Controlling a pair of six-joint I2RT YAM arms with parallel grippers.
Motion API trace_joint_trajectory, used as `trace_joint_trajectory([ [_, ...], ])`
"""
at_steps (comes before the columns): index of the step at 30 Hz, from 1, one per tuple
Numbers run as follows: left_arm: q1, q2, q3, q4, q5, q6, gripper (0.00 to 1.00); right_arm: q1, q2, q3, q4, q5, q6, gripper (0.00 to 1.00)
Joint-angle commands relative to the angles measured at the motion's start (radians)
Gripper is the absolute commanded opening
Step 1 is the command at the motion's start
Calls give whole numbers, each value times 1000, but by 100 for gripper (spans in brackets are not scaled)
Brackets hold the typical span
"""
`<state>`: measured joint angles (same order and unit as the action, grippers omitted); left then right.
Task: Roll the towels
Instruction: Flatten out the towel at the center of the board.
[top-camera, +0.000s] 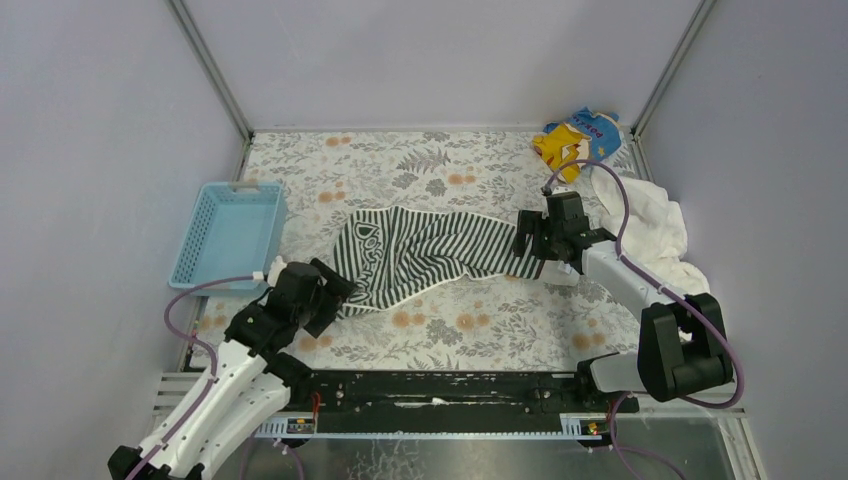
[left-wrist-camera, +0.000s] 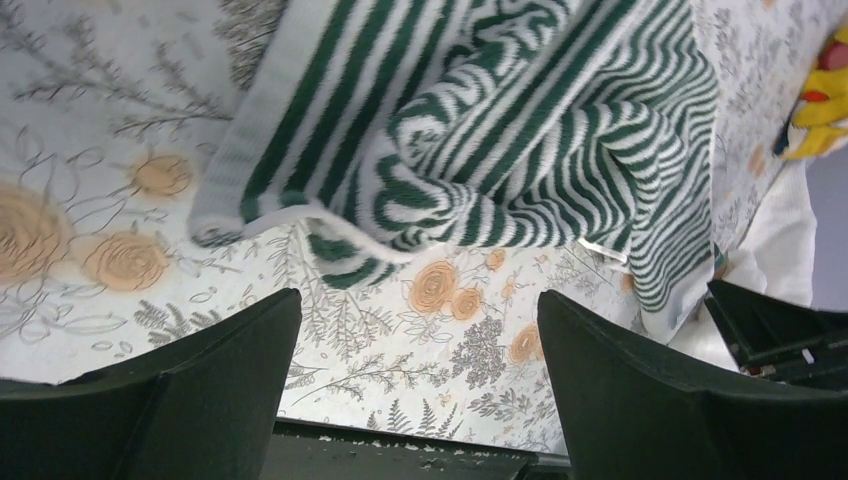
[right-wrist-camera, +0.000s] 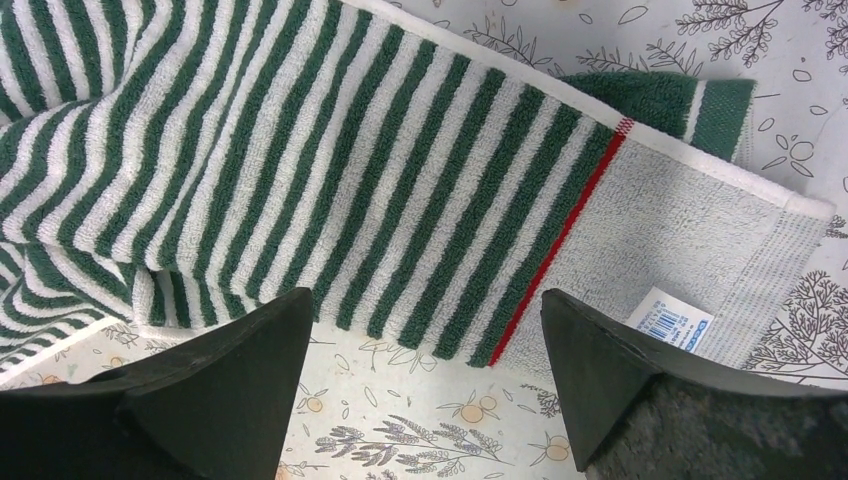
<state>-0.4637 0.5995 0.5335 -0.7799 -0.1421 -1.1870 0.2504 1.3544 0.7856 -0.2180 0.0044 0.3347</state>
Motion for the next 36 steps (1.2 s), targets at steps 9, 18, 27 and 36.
trace_joint_trajectory([
  [9, 7, 3, -51, -83, -202, -227, 85, -3, -43, -23, 53, -46, 6, 92],
  [18, 6, 112, -87, 38, -246, -246, 67, -3, -35, -27, 67, -65, 5, 92],
  [27, 7, 155, -116, 103, -326, -226, 45, -3, -32, -31, 64, -43, 3, 92],
  [36, 8, 148, -43, 122, -460, -93, 0, -2, -70, -19, 7, 99, 25, 93],
])
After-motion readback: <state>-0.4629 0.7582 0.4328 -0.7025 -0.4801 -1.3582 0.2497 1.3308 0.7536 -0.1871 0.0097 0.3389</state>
